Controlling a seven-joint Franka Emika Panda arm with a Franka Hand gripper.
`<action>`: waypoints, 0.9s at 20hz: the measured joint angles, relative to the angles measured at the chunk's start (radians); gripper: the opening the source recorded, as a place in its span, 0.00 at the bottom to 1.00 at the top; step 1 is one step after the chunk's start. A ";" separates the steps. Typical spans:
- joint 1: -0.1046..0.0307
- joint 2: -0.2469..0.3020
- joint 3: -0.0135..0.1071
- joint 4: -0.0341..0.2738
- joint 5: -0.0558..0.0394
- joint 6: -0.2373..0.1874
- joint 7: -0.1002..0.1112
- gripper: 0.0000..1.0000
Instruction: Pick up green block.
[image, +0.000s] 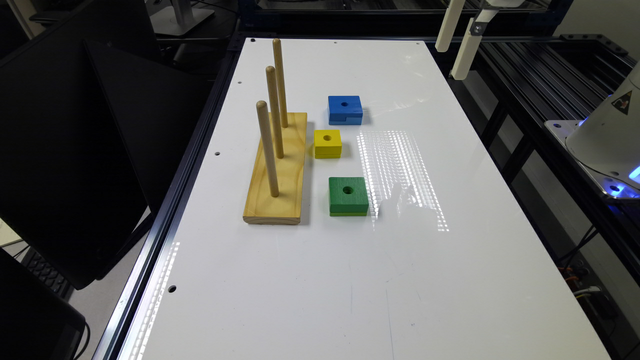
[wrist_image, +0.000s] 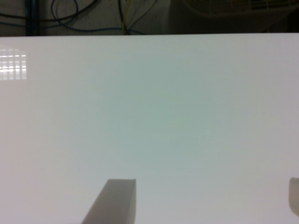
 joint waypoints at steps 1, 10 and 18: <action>0.001 0.007 0.001 0.004 0.0006 0.003 0.001 1.00; 0.010 0.140 0.055 0.103 0.0261 0.043 0.034 1.00; 0.012 0.239 0.105 0.188 0.0321 0.044 0.079 1.00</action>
